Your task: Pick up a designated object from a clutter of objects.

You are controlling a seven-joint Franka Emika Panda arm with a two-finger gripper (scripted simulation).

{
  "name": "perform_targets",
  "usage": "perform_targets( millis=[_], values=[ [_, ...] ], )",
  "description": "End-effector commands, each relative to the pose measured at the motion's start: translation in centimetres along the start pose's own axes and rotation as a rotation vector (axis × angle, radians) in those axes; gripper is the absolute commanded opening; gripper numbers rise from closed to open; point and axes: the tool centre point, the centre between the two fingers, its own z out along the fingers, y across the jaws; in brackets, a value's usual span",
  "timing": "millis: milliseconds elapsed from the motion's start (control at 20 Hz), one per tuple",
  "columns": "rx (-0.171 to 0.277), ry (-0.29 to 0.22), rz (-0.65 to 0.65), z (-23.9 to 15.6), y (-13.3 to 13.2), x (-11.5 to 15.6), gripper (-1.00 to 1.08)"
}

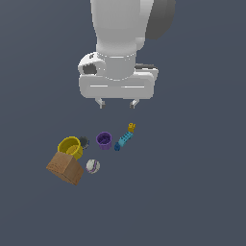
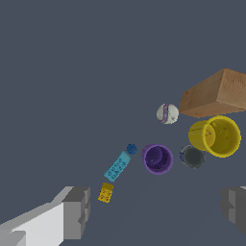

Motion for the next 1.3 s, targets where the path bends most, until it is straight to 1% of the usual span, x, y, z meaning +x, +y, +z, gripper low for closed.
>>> perform_targets(
  millis=[0,250,500,950,1250],
  values=[
    [0.0,-0.003,0.014,1.4,-0.4,-0.3,1.0],
    [0.002,-0.009,0.055,5.1,-1.5,-1.3,1.0],
    [0.003,-0.018,0.111,9.8,-2.9,-3.2,1.0],
    [0.006,-0.036,0.217,17.8,-5.3,-8.4,1.0],
    [0.007,-0.047,0.278,21.7,-6.4,-12.2,1.0]
  ],
)
